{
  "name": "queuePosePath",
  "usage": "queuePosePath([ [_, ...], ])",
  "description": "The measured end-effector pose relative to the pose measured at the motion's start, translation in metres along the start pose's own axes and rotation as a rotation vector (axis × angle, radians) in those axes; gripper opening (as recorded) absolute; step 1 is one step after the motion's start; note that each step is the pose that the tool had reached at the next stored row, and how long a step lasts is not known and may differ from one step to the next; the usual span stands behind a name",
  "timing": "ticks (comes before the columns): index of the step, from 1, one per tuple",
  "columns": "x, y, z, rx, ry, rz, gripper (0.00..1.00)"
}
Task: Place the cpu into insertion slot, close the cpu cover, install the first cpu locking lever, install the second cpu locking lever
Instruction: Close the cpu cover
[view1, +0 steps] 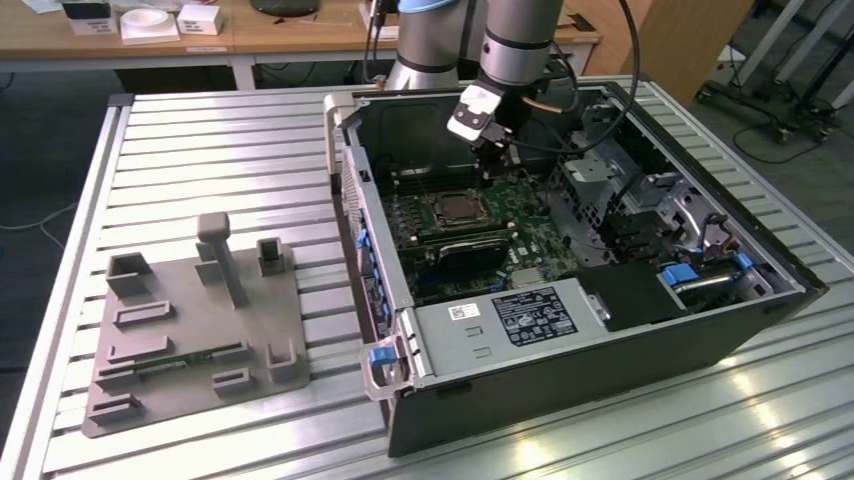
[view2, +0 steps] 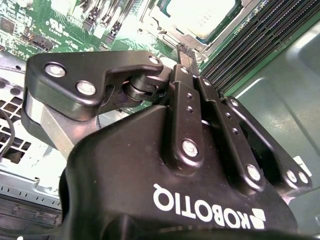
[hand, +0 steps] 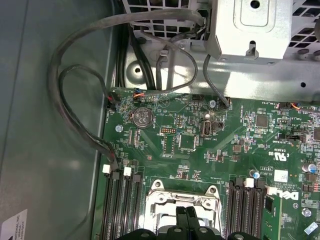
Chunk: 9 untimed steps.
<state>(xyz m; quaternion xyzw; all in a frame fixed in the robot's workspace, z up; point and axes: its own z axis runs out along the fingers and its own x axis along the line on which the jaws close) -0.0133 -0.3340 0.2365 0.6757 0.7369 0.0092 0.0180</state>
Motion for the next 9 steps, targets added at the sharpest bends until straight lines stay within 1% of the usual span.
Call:
queuePosePath([
  [9, 0.0001, -0.0008, 0.0000, 0.0000, 0.0000, 0.000, 0.10],
])
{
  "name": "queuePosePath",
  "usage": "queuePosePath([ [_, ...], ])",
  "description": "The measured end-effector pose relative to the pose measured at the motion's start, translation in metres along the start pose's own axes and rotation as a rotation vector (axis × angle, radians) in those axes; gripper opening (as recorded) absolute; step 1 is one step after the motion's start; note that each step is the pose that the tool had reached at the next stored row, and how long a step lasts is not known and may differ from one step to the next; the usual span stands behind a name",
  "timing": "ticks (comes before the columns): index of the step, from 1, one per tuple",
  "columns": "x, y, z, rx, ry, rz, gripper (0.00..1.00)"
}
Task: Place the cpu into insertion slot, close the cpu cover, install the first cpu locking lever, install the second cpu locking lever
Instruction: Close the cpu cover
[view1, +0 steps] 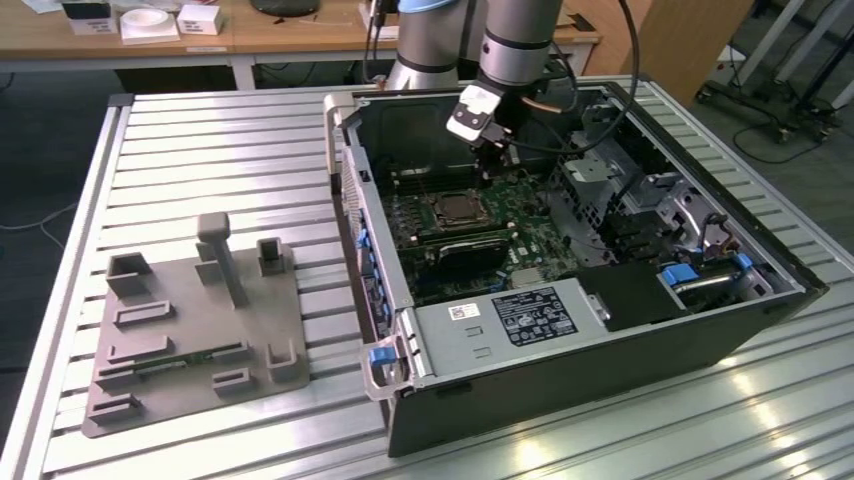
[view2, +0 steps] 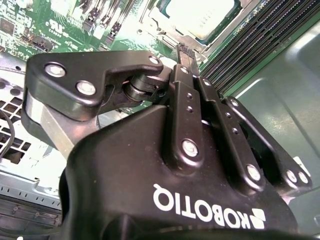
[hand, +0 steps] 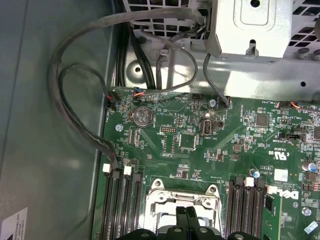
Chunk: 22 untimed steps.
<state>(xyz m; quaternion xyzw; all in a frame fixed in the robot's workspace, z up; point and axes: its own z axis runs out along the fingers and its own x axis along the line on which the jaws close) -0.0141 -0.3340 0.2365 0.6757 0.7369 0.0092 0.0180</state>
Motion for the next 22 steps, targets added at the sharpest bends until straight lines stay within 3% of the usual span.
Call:
queuePosePath([
  [4, 0.0004, -0.0048, 0.0002, -0.0002, 0.0002, 0.000, 0.10],
  [9, 0.0021, -0.0243, 0.0020, 0.0001, -0.0001, 0.000, 0.10],
  [13, 0.0042, -0.0342, 0.0077, 0.0000, -0.0002, 0.001, 0.10],
  [17, 0.0054, -0.0398, 0.0130, 0.0000, -0.0003, 0.003, 0.10],
  [22, 0.0054, -0.0402, 0.0149, 0.0001, -0.0004, 0.003, 0.10],
])
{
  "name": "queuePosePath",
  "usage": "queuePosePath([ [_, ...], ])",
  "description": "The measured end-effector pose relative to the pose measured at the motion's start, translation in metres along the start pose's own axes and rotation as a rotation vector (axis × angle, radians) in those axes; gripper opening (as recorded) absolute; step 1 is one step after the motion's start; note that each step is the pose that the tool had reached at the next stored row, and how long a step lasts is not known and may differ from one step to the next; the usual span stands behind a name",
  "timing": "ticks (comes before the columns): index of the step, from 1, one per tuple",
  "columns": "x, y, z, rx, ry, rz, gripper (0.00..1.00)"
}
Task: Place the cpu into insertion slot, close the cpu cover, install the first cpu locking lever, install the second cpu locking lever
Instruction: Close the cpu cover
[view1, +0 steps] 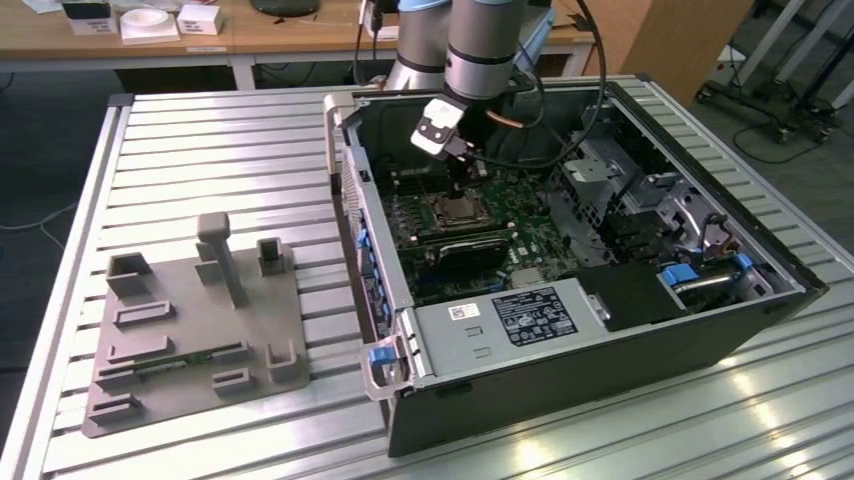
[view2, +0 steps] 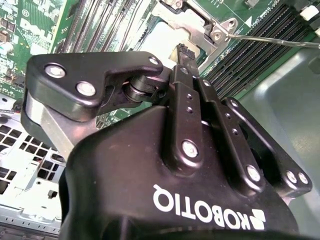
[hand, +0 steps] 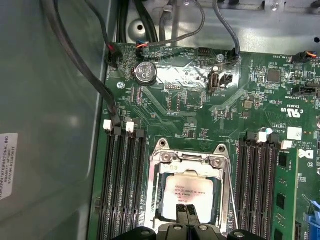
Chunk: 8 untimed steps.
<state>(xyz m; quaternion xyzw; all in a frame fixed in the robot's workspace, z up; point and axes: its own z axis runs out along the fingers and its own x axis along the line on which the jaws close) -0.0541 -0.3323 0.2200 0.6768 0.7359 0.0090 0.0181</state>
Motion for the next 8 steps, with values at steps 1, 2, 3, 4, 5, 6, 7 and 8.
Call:
queuePosePath([
  [1, 0.0001, -0.0002, 0.0002, -0.0001, 0.0001, 0.000, 0.10],
  [2, 0.0001, -0.0003, 0.0002, -0.0001, 0.0001, 0.000, 0.10],
  [3, 0.0001, -0.0003, 0.0002, -0.0001, 0.0001, 0.000, 0.10],
  [4, 0.0001, -0.0003, 0.0002, -0.0001, 0.0001, 0.000, 0.10],
  [5, 0.0001, -0.0003, 0.0002, -0.0001, 0.0001, 0.000, 0.10],
  [6, 0.0000, -0.0004, 0.0002, -0.0001, 0.0001, 0.000, 0.10],
  [7, 0.0000, -0.0005, 0.0003, -0.0001, 0.0000, 0.000, 0.10],
  [8, 0.0001, -0.0006, 0.0005, -0.0001, 0.0001, 0.000, 0.10],
])
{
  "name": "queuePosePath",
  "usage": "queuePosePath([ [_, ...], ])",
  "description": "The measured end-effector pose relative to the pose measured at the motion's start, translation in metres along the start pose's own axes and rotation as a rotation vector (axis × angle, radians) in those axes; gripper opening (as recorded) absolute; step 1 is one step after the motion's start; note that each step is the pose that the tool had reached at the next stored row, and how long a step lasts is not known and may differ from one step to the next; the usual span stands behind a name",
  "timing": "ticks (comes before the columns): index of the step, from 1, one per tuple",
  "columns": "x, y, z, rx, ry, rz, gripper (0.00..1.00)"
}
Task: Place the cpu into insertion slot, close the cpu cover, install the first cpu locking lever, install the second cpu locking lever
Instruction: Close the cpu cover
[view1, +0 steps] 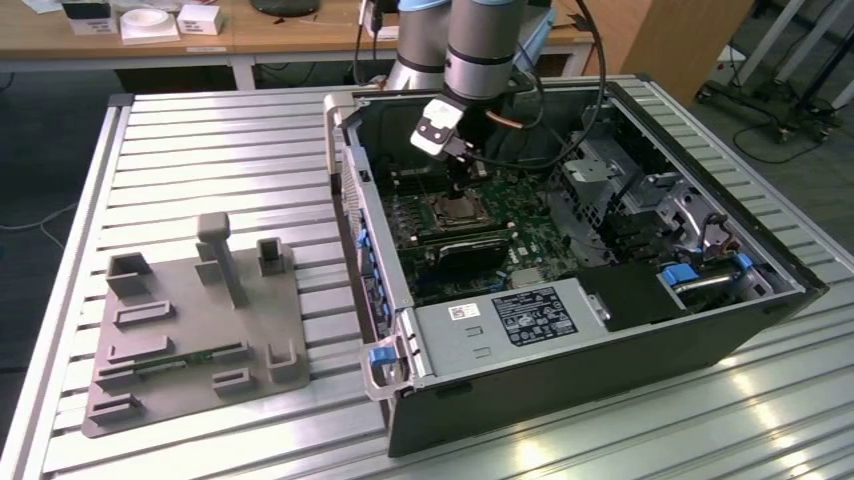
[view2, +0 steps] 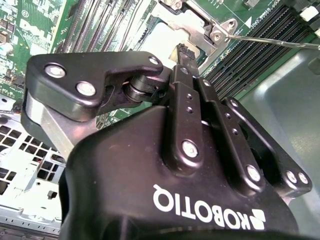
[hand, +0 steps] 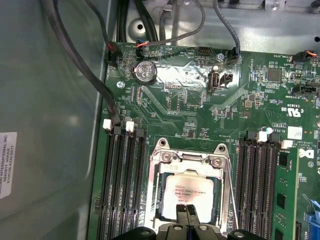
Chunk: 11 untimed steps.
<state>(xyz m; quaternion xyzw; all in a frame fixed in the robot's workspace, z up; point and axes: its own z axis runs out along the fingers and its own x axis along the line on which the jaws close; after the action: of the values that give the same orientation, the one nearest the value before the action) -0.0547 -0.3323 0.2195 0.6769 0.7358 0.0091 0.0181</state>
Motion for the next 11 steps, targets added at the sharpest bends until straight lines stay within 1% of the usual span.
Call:
queuePosePath([
  [4, 0.0001, -0.0014, 0.0008, 0.0000, 0.0000, 0.000, 0.10],
  [11, 0.0008, -0.0085, 0.0040, 0.0000, 0.0000, 0.000, 0.10],
])
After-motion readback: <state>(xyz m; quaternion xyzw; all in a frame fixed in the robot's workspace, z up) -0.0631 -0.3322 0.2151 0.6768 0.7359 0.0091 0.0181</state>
